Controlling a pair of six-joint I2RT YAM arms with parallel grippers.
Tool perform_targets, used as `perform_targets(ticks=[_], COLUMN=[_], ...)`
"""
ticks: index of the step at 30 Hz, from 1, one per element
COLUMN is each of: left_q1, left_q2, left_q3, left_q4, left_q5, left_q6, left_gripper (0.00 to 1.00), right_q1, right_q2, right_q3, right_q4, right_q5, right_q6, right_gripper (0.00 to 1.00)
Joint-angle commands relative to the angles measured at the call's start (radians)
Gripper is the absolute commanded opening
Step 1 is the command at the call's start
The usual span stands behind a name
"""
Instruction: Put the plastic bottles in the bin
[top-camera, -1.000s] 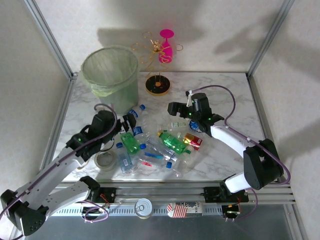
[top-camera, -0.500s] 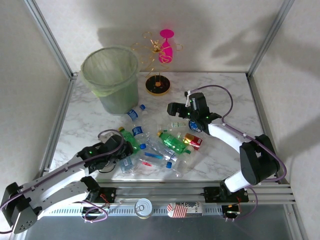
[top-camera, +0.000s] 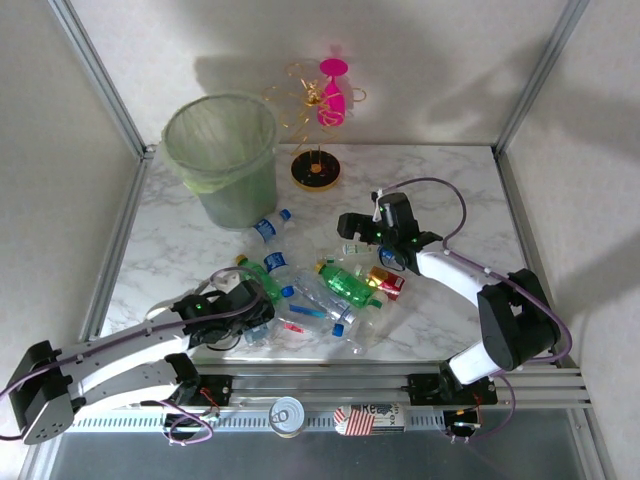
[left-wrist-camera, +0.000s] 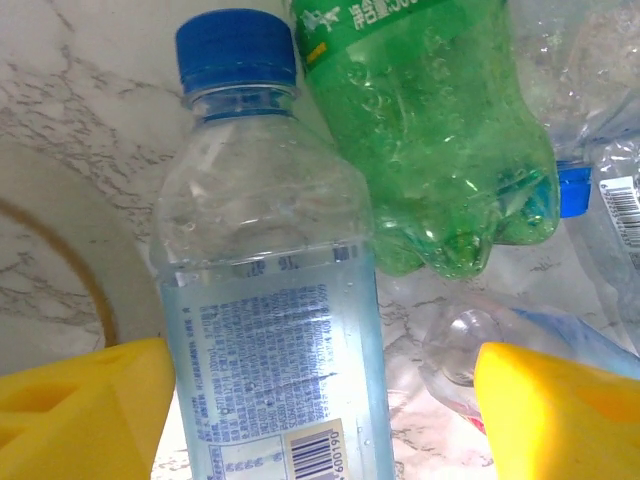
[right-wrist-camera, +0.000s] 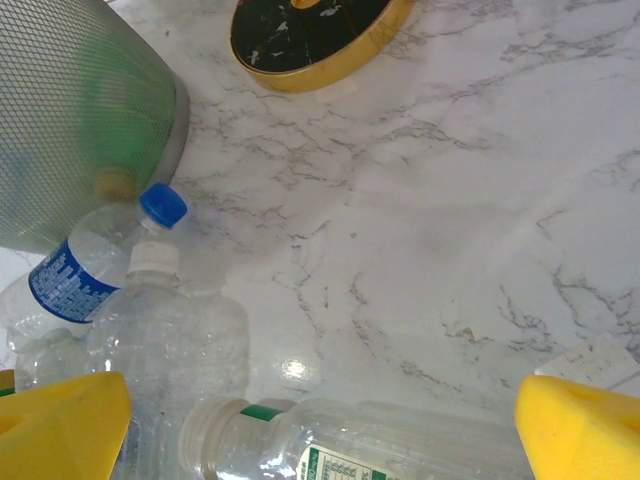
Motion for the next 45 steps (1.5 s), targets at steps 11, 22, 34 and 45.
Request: perform_targets(ticks=[11,22,34,45], left_q1=[-0.026,-0.039,-0.039,-0.039], left_q2=[0.076,0.108,0.132,0.248], left_q3=[0.122,0.074,0.055,0.018], left_q4=[-0.1,-0.114,-0.097,0.061], left_q5=[0.005,0.014,-0.001,0.008], left_q6=[-0.026,-0.066,-0.042,-0.002], left_gripper=[0.81,0.82,0.82,0.79], right_q1=[-0.003,-0.004,-0.004,-0.004], right_q2=[-0.037,-0.06,-0.063,-0.076], right_q3=[-0.067,-0.09,-0.093,-0.096], right_q4=[0.048,0.036,0.034,0.016], right_q5=[0.04,0.077,0.086,0.106], right_q6=[-0.003,-0.027,-0.03,-0.037], right_gripper=[0.99,0.99,0.99,0.99])
